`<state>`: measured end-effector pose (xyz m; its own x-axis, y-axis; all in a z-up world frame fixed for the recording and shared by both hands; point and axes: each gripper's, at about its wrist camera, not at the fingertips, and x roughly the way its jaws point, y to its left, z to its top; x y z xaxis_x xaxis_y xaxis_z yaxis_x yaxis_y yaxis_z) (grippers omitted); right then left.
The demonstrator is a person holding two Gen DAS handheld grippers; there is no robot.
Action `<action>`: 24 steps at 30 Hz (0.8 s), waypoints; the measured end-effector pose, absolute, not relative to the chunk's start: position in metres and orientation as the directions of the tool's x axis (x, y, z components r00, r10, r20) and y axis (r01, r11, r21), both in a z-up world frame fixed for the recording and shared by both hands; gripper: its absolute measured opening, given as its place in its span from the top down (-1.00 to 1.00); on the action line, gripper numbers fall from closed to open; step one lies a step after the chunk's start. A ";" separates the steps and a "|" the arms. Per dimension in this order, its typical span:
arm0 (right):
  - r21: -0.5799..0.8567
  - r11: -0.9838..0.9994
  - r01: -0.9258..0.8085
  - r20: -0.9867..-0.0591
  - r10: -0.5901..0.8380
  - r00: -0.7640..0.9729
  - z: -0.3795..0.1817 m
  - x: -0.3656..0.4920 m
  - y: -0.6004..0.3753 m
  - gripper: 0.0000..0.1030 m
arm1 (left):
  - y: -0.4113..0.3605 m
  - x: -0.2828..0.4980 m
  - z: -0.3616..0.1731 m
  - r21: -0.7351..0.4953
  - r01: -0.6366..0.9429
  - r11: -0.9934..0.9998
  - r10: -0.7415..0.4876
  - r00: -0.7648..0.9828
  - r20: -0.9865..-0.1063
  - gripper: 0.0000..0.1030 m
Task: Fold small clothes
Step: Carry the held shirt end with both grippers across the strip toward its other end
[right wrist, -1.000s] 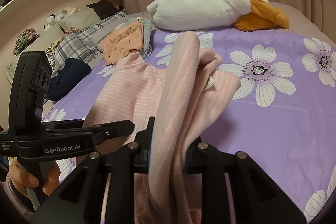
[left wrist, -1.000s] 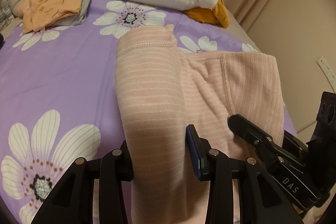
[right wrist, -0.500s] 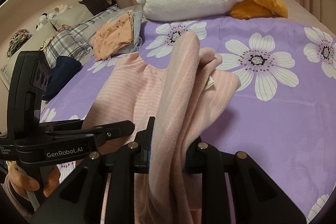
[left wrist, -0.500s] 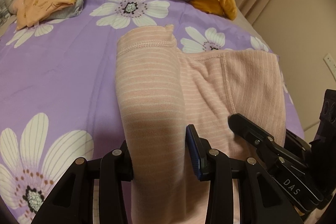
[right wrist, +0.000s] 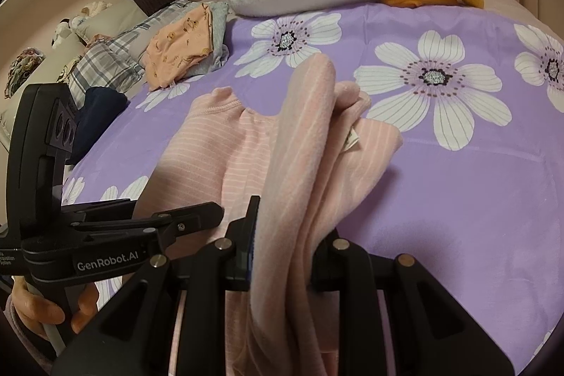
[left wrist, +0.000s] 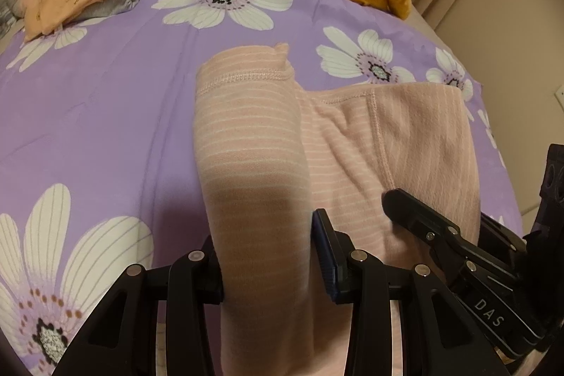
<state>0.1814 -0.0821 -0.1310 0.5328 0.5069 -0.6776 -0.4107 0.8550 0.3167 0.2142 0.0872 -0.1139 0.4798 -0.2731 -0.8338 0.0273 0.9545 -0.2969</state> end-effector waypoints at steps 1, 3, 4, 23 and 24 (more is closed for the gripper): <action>0.318 0.855 -0.409 -0.679 0.506 0.532 -0.132 0.182 -0.082 0.55 | 0.087 0.215 -0.115 -0.295 0.027 0.955 -0.272 0.478 -0.835 0.25; 0.320 0.856 -0.407 -0.682 0.506 0.528 -0.134 0.183 -0.082 0.55 | 0.087 0.216 -0.116 -0.292 0.028 0.956 -0.270 0.475 -0.837 0.25; 0.320 0.856 -0.406 -0.683 0.505 0.527 -0.135 0.183 -0.082 0.54 | 0.086 0.217 -0.116 -0.291 0.027 0.956 -0.269 0.474 -0.838 0.25; 0.337 0.863 -0.377 -0.705 0.497 0.506 -0.147 0.192 -0.085 0.51 | 0.084 0.220 -0.120 -0.284 0.027 0.958 -0.264 0.467 -0.844 0.25; 0.339 0.863 -0.376 -0.706 0.497 0.505 -0.148 0.193 -0.085 0.50 | 0.084 0.219 -0.120 -0.284 0.027 0.959 -0.263 0.467 -0.844 0.25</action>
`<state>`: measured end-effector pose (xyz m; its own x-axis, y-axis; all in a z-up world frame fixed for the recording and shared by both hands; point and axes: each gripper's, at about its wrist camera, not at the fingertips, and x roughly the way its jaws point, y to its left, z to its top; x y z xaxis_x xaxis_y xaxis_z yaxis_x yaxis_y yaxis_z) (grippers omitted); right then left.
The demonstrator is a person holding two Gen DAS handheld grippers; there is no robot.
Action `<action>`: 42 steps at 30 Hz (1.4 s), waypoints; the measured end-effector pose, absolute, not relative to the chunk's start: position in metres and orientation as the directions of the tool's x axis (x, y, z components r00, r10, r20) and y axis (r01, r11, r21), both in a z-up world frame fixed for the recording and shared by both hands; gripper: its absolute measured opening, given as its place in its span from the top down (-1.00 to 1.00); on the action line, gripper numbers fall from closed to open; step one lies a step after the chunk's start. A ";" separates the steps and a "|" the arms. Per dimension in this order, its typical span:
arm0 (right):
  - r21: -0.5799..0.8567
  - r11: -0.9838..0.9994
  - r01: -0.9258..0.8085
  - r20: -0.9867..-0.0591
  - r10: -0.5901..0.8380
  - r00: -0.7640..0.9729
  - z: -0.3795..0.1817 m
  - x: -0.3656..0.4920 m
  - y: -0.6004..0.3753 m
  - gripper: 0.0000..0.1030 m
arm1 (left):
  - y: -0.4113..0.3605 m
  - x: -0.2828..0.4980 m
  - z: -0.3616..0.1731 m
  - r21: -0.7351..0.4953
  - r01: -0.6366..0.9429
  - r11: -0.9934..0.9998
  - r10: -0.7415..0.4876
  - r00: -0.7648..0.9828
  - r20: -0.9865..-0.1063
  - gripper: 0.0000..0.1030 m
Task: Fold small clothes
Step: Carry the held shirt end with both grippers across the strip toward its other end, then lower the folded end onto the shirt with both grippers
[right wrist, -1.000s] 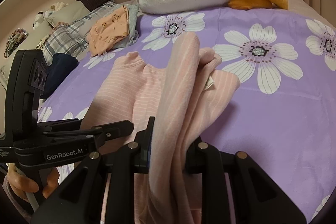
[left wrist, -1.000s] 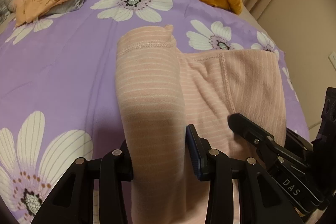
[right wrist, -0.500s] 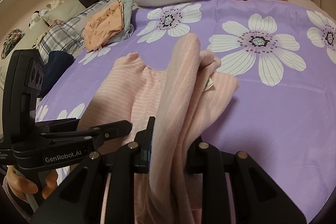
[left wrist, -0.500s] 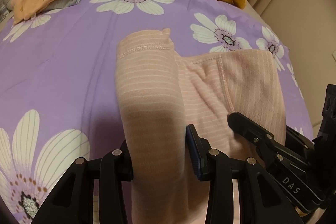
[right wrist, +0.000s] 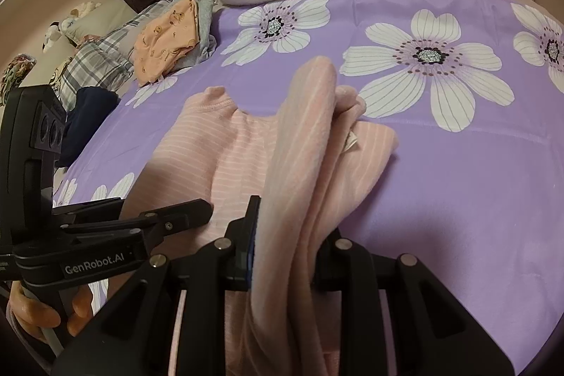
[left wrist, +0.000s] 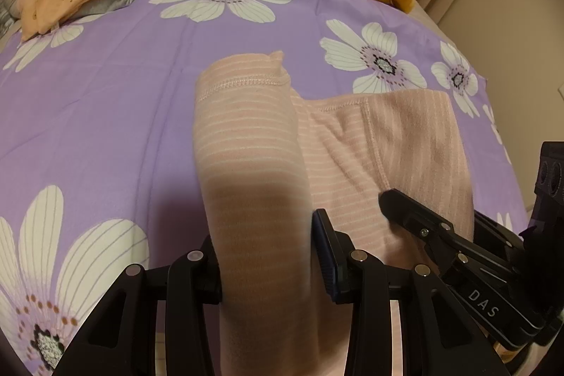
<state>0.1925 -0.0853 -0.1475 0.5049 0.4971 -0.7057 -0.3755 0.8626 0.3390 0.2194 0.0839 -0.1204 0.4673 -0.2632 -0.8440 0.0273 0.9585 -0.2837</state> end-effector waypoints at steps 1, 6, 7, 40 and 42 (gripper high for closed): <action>0.342 0.862 -0.374 -0.706 0.498 0.504 -0.148 0.193 -0.086 0.50 | 0.084 0.220 -0.120 -0.283 0.027 0.959 -0.263 0.467 -0.844 0.25; 0.350 0.862 -0.366 -0.709 0.499 0.498 -0.151 0.194 -0.088 0.49 | 0.084 0.219 -0.121 -0.282 0.028 0.959 -0.262 0.467 -0.844 0.25; 0.350 0.863 -0.365 -0.710 0.499 0.497 -0.151 0.194 -0.088 0.49 | 0.084 0.219 -0.121 -0.282 0.028 0.959 -0.262 0.467 -0.844 0.25; 0.467 0.840 -0.275 -0.704 0.541 0.460 -0.162 0.197 -0.114 0.34 | 0.087 0.206 -0.118 -0.245 0.017 0.969 -0.223 0.476 -0.851 0.22; 0.470 0.841 -0.268 -0.703 0.540 0.463 -0.161 0.196 -0.116 0.34 | 0.088 0.203 -0.118 -0.240 0.013 0.971 -0.217 0.477 -0.852 0.22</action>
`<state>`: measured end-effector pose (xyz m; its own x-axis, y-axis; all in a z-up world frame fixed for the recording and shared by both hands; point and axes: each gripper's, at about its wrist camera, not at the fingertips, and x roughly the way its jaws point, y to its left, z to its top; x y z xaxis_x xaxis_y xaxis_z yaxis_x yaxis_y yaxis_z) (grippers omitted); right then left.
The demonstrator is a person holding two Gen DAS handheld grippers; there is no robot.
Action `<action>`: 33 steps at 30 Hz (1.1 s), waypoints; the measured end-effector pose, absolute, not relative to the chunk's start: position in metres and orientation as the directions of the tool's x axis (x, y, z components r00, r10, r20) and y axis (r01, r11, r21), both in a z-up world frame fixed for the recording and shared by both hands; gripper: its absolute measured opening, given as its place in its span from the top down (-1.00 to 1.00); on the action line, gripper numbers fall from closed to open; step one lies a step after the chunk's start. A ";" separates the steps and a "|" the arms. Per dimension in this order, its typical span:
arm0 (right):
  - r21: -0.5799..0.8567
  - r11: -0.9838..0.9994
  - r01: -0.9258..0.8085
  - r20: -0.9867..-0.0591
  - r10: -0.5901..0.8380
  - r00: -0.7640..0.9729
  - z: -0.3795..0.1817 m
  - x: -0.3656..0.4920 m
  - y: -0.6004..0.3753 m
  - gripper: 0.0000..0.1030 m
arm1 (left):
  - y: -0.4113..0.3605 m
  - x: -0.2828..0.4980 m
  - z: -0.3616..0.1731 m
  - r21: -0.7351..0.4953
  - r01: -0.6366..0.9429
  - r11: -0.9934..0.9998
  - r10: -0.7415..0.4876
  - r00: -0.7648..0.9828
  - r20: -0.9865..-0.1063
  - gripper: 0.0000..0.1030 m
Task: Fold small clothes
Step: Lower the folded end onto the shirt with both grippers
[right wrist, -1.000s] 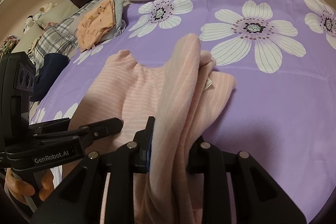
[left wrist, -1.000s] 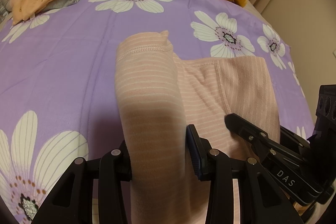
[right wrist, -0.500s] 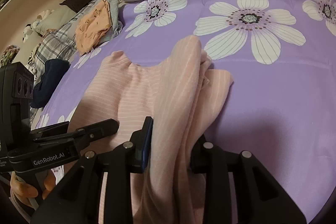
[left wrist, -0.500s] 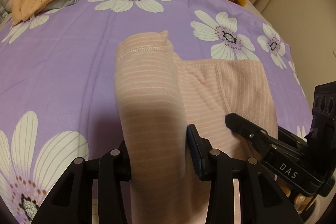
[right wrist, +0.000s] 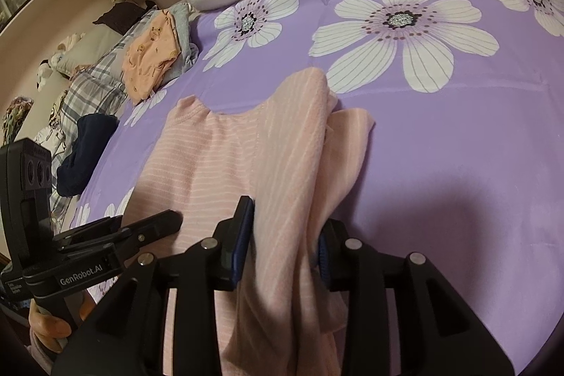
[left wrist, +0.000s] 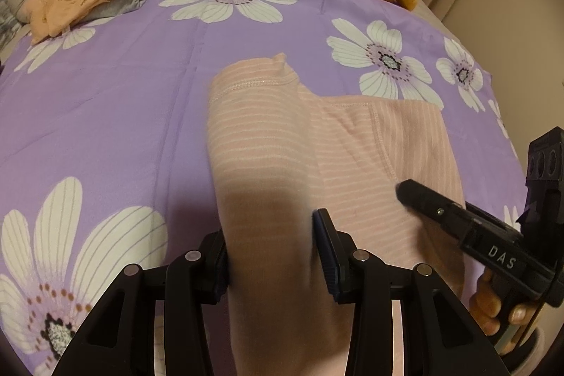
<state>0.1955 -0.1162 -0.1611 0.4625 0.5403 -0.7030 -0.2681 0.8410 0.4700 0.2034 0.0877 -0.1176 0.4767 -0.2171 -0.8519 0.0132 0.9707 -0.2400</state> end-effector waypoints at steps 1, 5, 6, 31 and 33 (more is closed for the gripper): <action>0.469 0.842 -0.265 -0.703 0.538 0.465 -0.161 0.195 -0.117 0.34 | 0.089 0.201 -0.117 -0.236 0.011 0.972 -0.212 0.478 -0.852 0.22; 0.476 0.846 -0.240 -0.702 0.530 0.475 -0.159 0.194 -0.127 0.36 | 0.091 0.197 -0.117 -0.233 0.005 0.973 -0.206 0.479 -0.853 0.22; 0.476 0.848 -0.235 -0.704 0.527 0.476 -0.159 0.194 -0.129 0.36 | 0.091 0.196 -0.116 -0.231 0.004 0.973 -0.205 0.479 -0.854 0.22; 0.449 0.872 -0.194 -0.721 0.482 0.498 -0.157 0.178 -0.145 0.36 | 0.086 0.161 -0.112 -0.188 -0.017 0.982 -0.158 0.473 -0.867 0.22; 0.453 0.871 -0.190 -0.719 0.483 0.499 -0.157 0.175 -0.147 0.36 | 0.086 0.159 -0.112 -0.187 -0.019 0.982 -0.157 0.472 -0.868 0.22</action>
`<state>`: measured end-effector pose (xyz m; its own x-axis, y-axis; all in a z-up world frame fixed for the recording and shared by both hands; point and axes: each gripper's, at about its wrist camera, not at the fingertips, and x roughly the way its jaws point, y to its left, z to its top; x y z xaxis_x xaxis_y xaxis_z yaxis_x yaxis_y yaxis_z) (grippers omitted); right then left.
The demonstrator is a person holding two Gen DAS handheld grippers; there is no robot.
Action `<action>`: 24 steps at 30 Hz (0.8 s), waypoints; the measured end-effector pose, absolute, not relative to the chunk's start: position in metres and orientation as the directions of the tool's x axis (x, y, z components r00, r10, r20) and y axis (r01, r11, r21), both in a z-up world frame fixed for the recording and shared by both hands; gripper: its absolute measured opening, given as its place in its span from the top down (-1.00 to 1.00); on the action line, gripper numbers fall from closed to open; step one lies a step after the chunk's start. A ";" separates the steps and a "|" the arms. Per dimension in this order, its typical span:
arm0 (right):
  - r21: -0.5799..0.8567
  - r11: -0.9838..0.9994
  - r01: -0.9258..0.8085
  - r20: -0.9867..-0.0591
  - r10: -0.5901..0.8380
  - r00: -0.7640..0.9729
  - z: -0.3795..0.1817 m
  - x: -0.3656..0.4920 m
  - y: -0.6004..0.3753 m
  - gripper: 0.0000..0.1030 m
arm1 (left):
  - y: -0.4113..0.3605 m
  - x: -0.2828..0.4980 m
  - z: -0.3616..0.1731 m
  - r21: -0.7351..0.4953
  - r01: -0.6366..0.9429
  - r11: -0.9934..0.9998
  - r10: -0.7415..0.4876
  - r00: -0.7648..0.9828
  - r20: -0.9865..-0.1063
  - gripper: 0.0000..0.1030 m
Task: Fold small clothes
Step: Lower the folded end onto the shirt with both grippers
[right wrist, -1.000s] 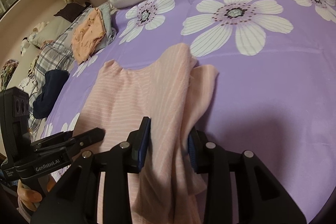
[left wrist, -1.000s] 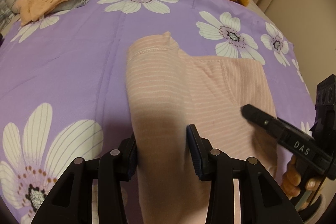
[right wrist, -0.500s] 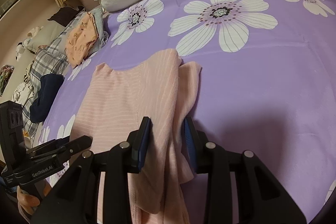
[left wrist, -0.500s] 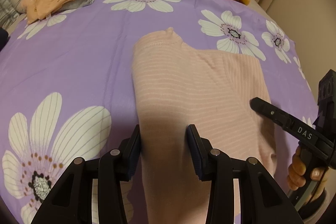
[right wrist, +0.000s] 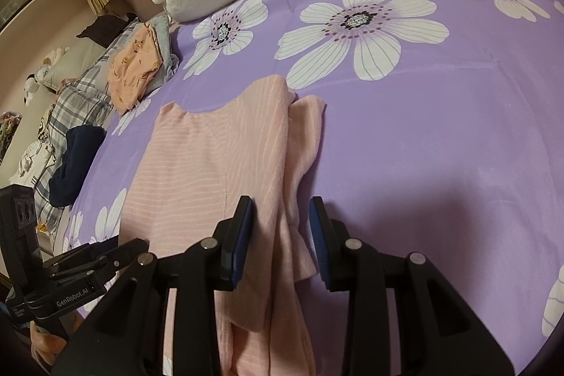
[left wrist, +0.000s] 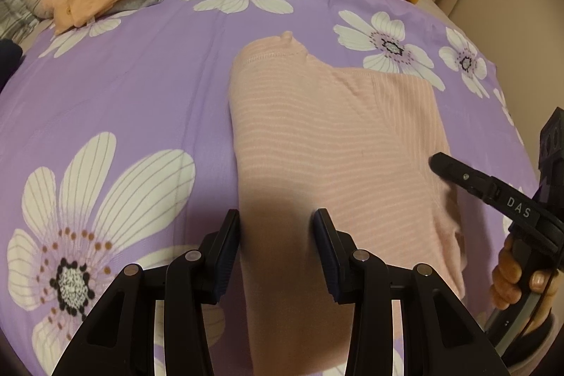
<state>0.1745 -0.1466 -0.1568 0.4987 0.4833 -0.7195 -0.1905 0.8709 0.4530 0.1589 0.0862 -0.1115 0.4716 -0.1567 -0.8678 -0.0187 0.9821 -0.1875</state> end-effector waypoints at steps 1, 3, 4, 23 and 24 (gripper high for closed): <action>0.453 0.871 -0.189 -0.720 0.483 0.499 -0.157 0.173 -0.147 0.36 | 0.086 0.157 -0.111 -0.188 -0.020 0.982 -0.156 0.471 -0.868 0.22; 0.454 0.871 -0.189 -0.719 0.483 0.500 -0.156 0.172 -0.149 0.36 | 0.086 0.154 -0.112 -0.187 -0.022 0.982 -0.155 0.471 -0.869 0.22; 0.453 0.871 -0.189 -0.718 0.483 0.501 -0.155 0.170 -0.149 0.36 | 0.086 0.153 -0.112 -0.187 -0.023 0.982 -0.154 0.470 -0.869 0.22; 0.421 0.888 -0.184 -0.721 0.450 0.526 -0.140 0.142 -0.161 0.35 | 0.091 0.115 -0.119 -0.168 -0.055 0.984 -0.128 0.434 -0.892 0.22; 0.419 0.889 -0.185 -0.719 0.449 0.530 -0.139 0.140 -0.162 0.35 | 0.093 0.112 -0.118 -0.167 -0.057 0.984 -0.126 0.433 -0.892 0.22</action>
<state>0.1400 -0.1623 -0.1386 0.5299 0.4493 -0.7193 -0.1852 0.8890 0.4189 0.1119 0.0927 -0.1183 0.4334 -0.1259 -0.8924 -0.0571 0.9844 -0.1666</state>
